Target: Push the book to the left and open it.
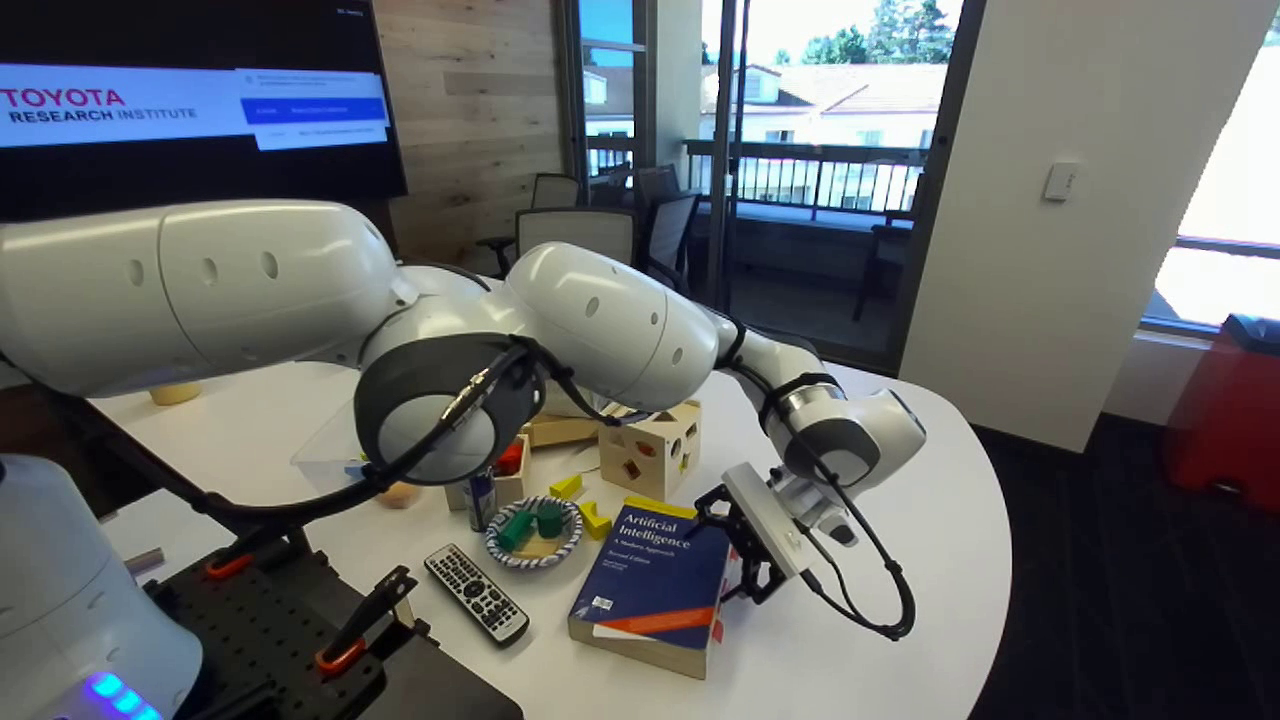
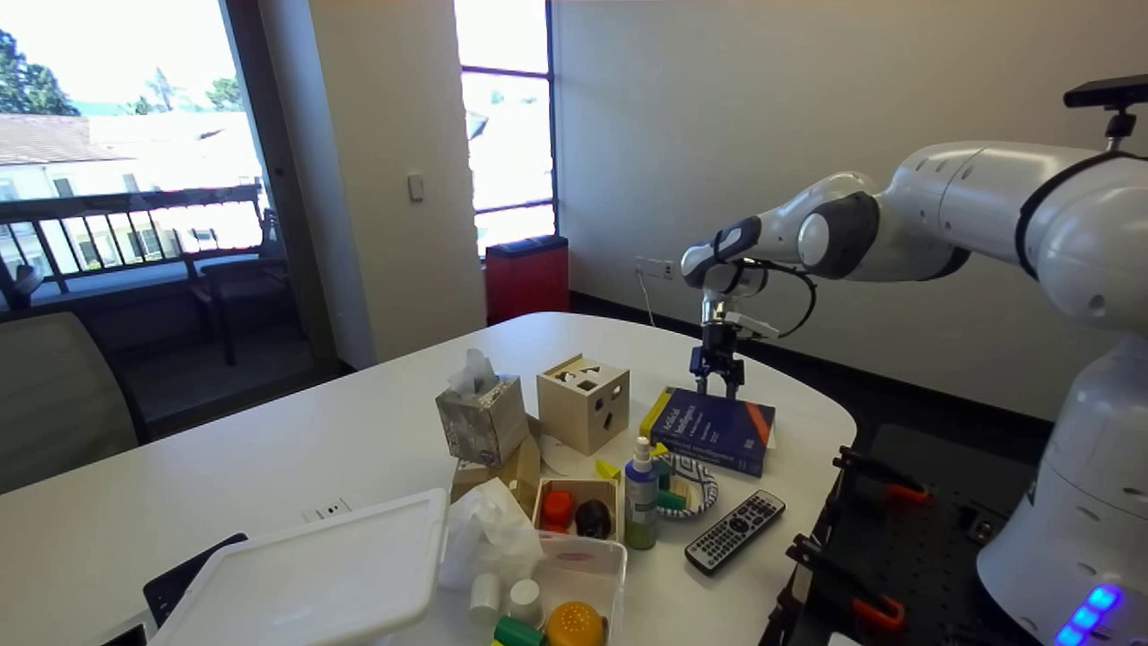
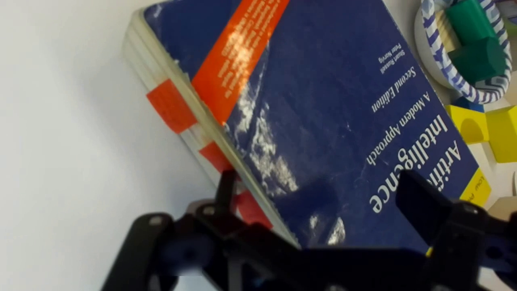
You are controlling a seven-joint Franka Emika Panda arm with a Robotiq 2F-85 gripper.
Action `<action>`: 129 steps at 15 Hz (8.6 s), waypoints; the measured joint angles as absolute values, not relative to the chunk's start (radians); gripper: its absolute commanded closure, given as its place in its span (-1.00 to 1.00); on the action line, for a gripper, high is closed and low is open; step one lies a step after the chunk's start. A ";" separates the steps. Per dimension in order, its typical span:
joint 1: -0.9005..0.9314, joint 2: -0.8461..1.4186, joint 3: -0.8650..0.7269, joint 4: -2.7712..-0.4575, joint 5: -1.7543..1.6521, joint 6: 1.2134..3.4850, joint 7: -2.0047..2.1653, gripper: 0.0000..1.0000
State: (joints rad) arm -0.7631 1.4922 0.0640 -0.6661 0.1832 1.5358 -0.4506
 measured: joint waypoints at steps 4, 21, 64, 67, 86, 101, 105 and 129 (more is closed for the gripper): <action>-0.762 1.492 0.064 -0.666 0.183 1.486 -0.466 -1.00; -0.763 1.491 0.071 -0.663 0.200 1.353 -0.553 -1.00; -0.706 1.488 0.110 -0.627 0.256 1.191 -0.801 -1.00; -0.707 1.486 0.110 -0.628 0.256 1.191 -0.833 -1.00; -0.697 1.448 0.110 -0.692 0.201 1.113 -0.943 -1.00; -0.692 1.314 0.122 -0.964 0.188 1.147 -1.199 -1.00; -0.692 1.255 0.132 -1.097 0.188 1.202 -1.255 -1.00; -0.505 1.083 0.047 -1.530 0.229 1.370 -1.333 -1.00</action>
